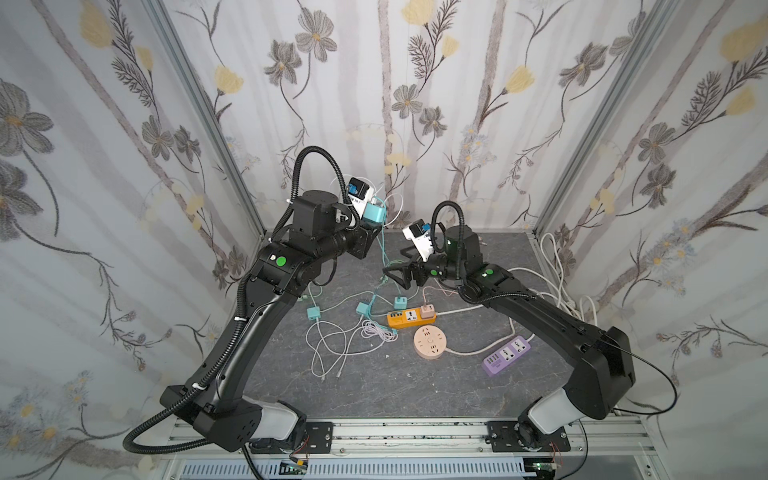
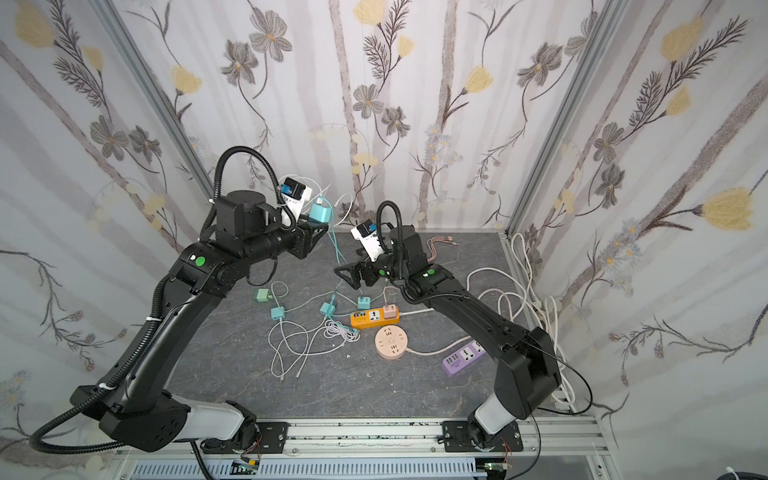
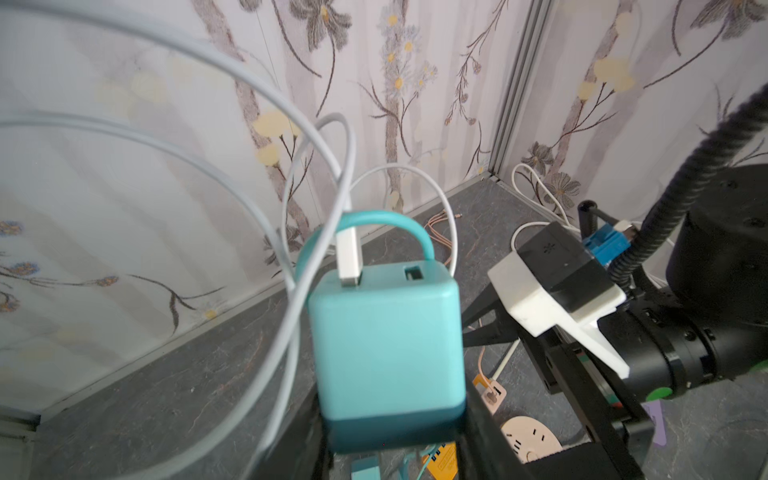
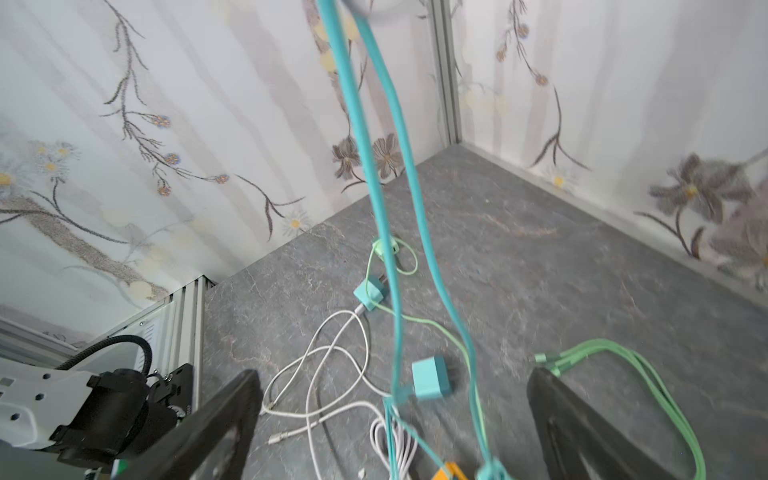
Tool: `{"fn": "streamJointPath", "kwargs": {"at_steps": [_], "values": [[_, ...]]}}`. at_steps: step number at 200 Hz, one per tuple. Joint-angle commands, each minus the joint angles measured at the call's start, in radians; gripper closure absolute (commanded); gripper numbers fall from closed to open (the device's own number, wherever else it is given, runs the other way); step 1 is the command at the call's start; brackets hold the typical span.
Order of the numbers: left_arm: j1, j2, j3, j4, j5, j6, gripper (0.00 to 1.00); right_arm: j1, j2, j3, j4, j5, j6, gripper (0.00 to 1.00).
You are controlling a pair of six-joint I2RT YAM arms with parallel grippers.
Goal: Insert the plug
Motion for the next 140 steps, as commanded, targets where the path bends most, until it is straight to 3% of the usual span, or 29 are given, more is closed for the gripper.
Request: {"fn": "streamJointPath", "kwargs": {"at_steps": [1, 17, 25, 32, 50, 59, 100, 140], "values": [[0.020, -0.020, -0.025, 0.001, 0.038, -0.029, 1.00, 0.013, 0.084, 0.070, 0.152, 0.014, -0.074, 0.01], [0.047, -0.045, -0.050, 0.002, 0.048, -0.037, 1.00, 0.021, 0.151, 0.101, 0.222, 0.073, -0.053, 0.03], [0.071, -0.058, -0.062, 0.002, 0.065, -0.045, 1.00, 0.023, 0.183, 0.126, 0.232, 0.093, -0.047, 0.11], [0.099, -0.072, -0.072, 0.004, 0.087, -0.053, 1.00, 0.024, 0.212, 0.160, 0.218, 0.094, -0.044, 0.23], [0.168, -0.108, -0.101, -0.012, 0.128, -0.061, 1.00, 0.024, 0.273, 0.268, 0.166, 0.133, -0.018, 0.70], [0.193, -0.123, -0.114, -0.038, 0.135, -0.055, 1.00, 0.023, 0.297, 0.319, 0.156, 0.177, 0.000, 0.82], [0.219, -0.239, -0.248, -0.199, 0.107, -0.061, 1.00, 0.008, 0.437, 0.634, 0.074, 0.295, 0.098, 1.00], [0.239, -0.325, -0.343, -0.396, -0.011, -0.070, 1.00, 0.007, 0.699, 1.091, -0.068, 0.371, 0.246, 1.00]]}}
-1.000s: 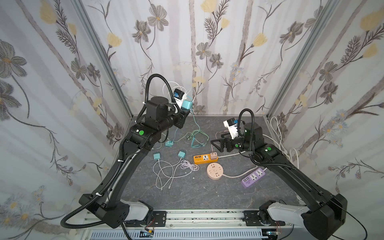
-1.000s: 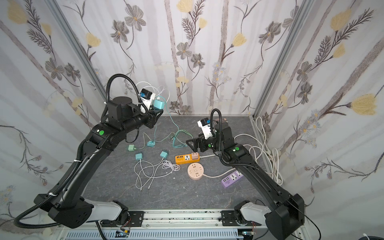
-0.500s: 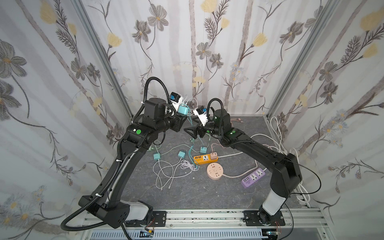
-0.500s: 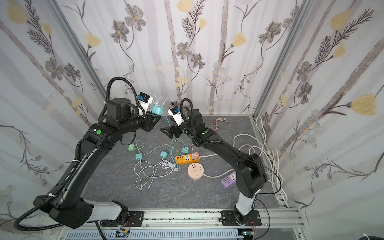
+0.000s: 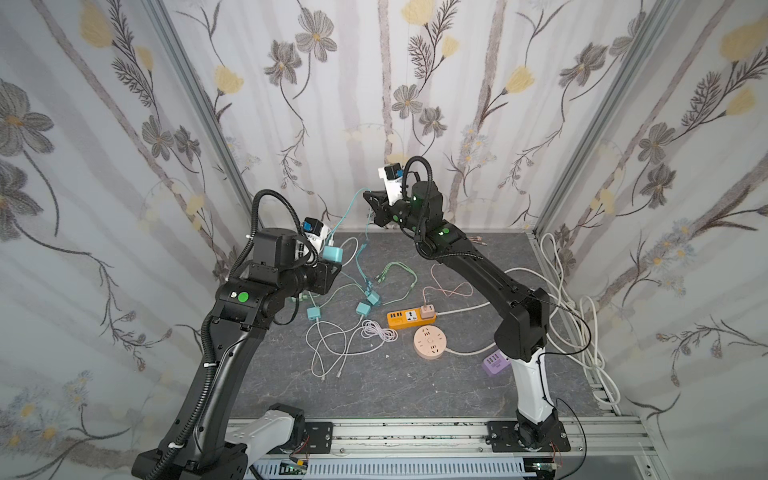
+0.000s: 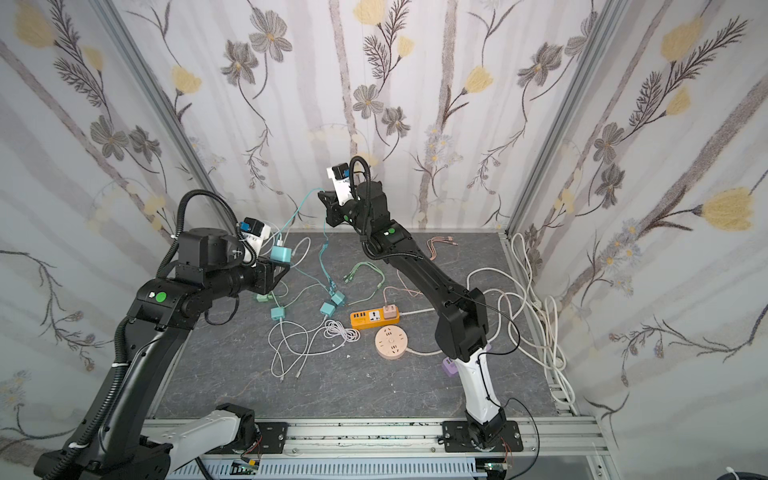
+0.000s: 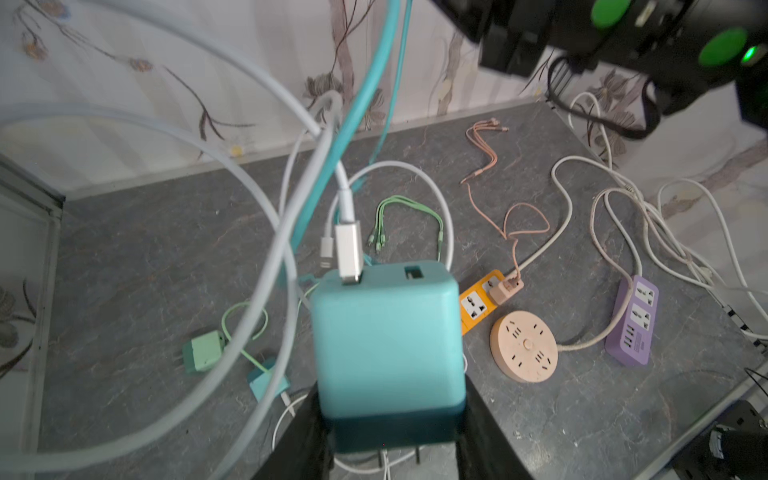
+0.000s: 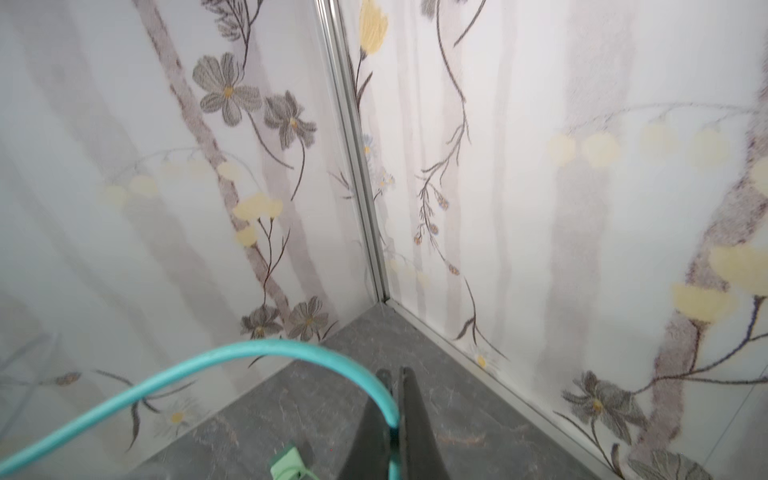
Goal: Insert the plug
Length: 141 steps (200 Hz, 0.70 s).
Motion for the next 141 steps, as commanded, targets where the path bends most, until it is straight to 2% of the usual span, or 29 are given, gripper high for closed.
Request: {"fn": "streamJointPath", "kwargs": {"at_steps": [1, 14, 41, 56, 81, 110, 126, 141], "values": [[0.017, -0.038, -0.040, -0.156, -0.095, -0.004, 1.00, 0.002, 0.121, 0.195, -0.105, 0.090, 0.136, 1.00], [0.039, -0.078, -0.054, -0.186, -0.140, -0.003, 1.00, 0.002, 0.187, 0.271, -0.112, 0.156, 0.215, 1.00], [0.107, -0.205, -0.007, -0.210, -0.238, 0.001, 1.00, 0.002, 0.255, 0.278, -0.141, 0.259, 0.319, 1.00], [0.128, -0.270, 0.083, -0.201, -0.258, 0.004, 1.00, -0.002, 0.285, 0.278, -0.192, 0.298, 0.335, 1.00], [0.130, -0.314, 0.200, -0.196, -0.367, -0.038, 1.00, -0.039, 0.332, 0.277, -0.292, 0.325, 0.415, 1.00], [0.128, -0.292, 0.245, -0.177, -0.470, -0.088, 1.00, -0.055, 0.346, 0.275, -0.366, 0.326, 0.365, 1.00], [0.128, -0.244, 0.264, -0.182, -0.592, -0.121, 1.00, -0.056, 0.345, 0.275, -0.382, 0.275, 0.319, 0.96], [0.129, -0.204, 0.288, -0.180, -0.832, -0.173, 1.00, -0.055, 0.338, 0.273, -0.432, 0.261, 0.260, 0.91]]}}
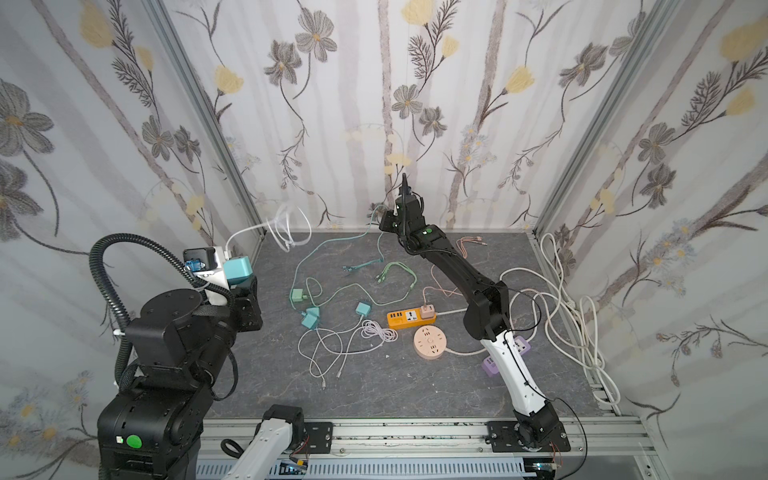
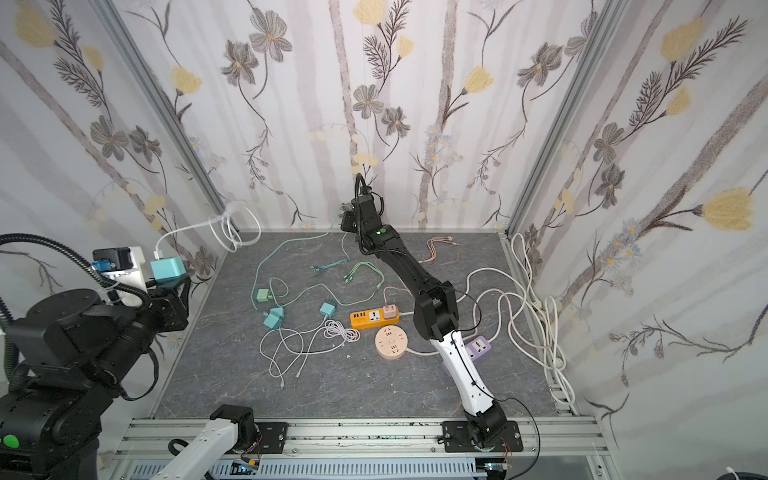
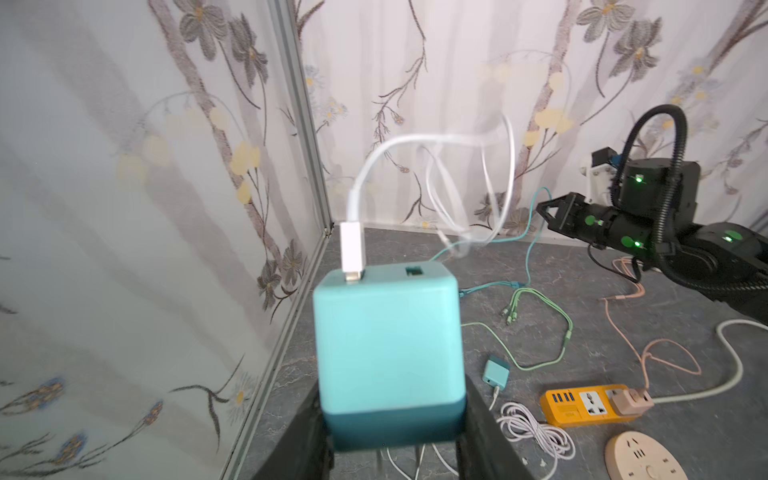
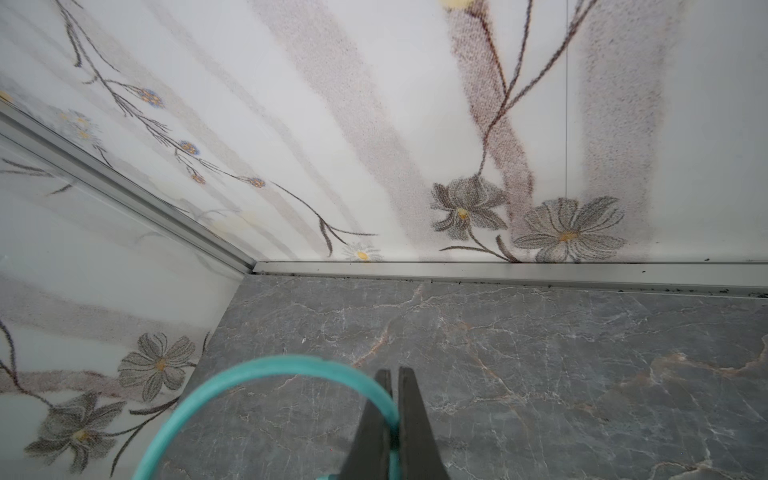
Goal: Insert the plug
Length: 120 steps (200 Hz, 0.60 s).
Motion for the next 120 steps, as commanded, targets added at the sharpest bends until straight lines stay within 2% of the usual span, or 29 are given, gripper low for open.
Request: {"fn": "streamJointPath", "kwargs": {"at_steps": [1, 14, 25, 33, 44, 60, 81, 87, 93, 120], "values": [[0.002, 0.053, 0.032, 0.016, -0.363, -0.091, 1.00, 0.004, -0.006, 0.006, -0.068, -0.036, -0.082, 0.91], [0.002, 0.074, 0.068, 0.013, -0.530, -0.106, 1.00, 0.001, -0.016, -0.012, -0.111, -0.028, -0.123, 0.88], [0.002, 0.076, 0.092, 0.029, -0.551, -0.100, 1.00, -0.003, -0.040, -0.057, -0.113, -0.048, -0.142, 0.82], [0.002, 0.078, 0.099, 0.036, -0.482, -0.085, 1.00, -0.008, -0.063, -0.097, -0.096, -0.094, -0.154, 0.70], [0.001, 0.084, 0.090, 0.041, -0.315, -0.065, 1.00, -0.008, -0.103, -0.156, -0.071, -0.158, -0.178, 0.48], [0.001, 0.112, 0.041, 0.040, -0.113, -0.060, 1.00, -0.007, -0.168, -0.225, -0.071, -0.192, -0.226, 0.31], [0.000, 0.190, -0.012, -0.006, -0.019, -0.066, 1.00, -0.012, -0.271, -0.327, -0.089, -0.229, -0.297, 0.19], [-0.003, 0.210, -0.030, -0.008, -0.006, -0.067, 1.00, -0.015, -0.303, -0.366, -0.090, -0.251, -0.317, 0.13], [-0.005, 0.225, -0.049, -0.004, 0.014, -0.066, 1.00, -0.020, -0.341, -0.411, -0.089, -0.273, -0.335, 0.02], [-0.038, 0.251, -0.154, 0.083, 0.173, -0.058, 1.00, -0.034, -0.529, -0.631, -0.070, -0.321, -0.394, 0.01]]}}
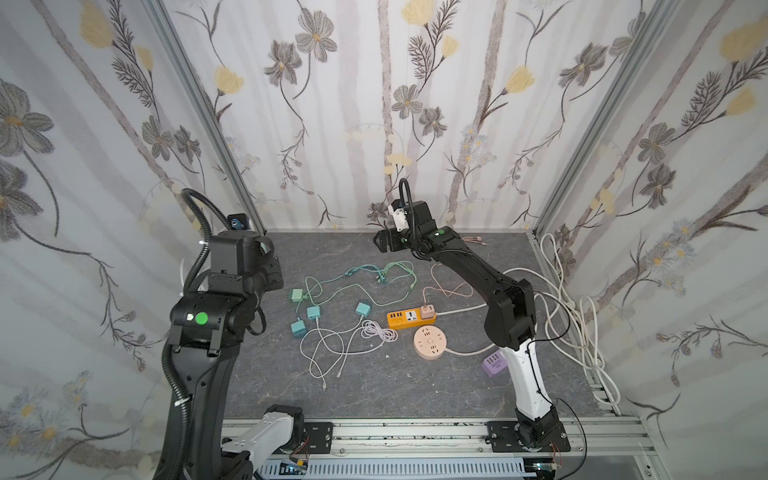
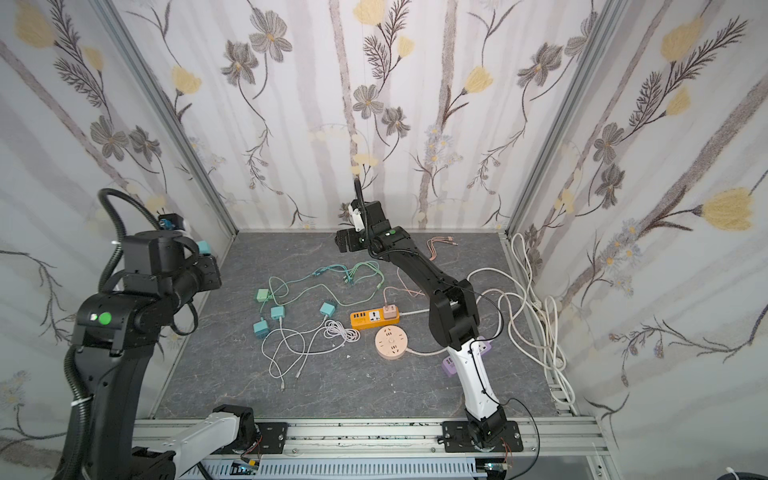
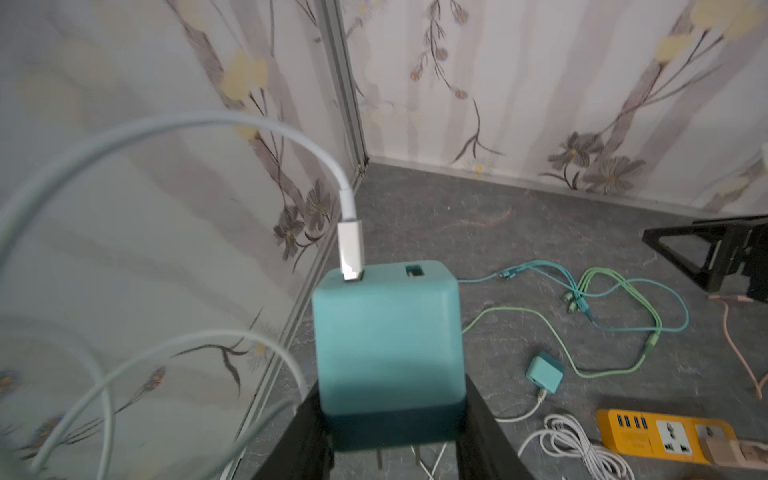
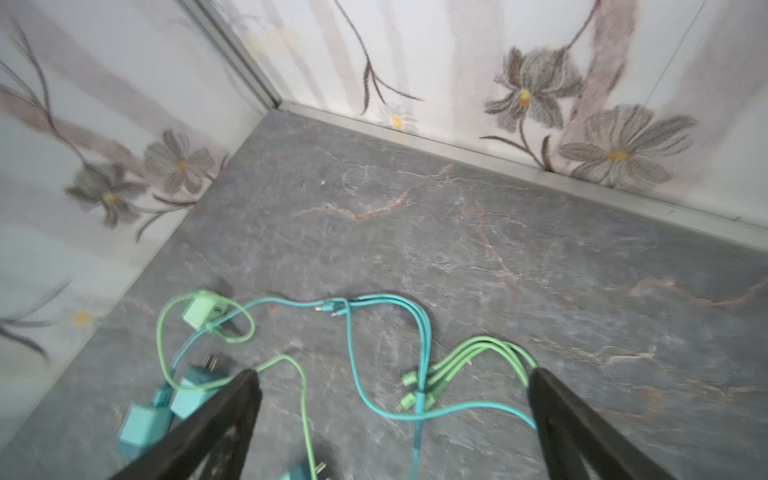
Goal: Insert the plug
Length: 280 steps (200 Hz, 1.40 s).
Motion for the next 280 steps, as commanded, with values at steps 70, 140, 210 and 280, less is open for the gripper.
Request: {"fn": "streamJointPath", "kwargs": {"at_steps": [70, 140, 210, 280], "values": [[-0.294, 0.056, -0.232, 0.326, 0.297, 0.200, 1.00, -0.052, -0.617, -0.606, 0.015, -0.338, -0.143, 0.03], [-0.504, 0.088, -0.332, 0.554, 0.394, 0.670, 1.00, -0.059, -0.818, -0.754, -0.018, -0.603, 0.010, 0.21], [-0.587, 0.097, -0.399, 0.651, 0.387, 0.979, 1.00, -0.049, -0.789, -0.746, -0.060, -0.745, 0.008, 0.29], [-0.632, 0.113, -0.419, 0.684, 0.303, 1.062, 1.00, -0.029, -0.722, -0.698, -0.087, -0.785, 0.020, 0.46]]}}
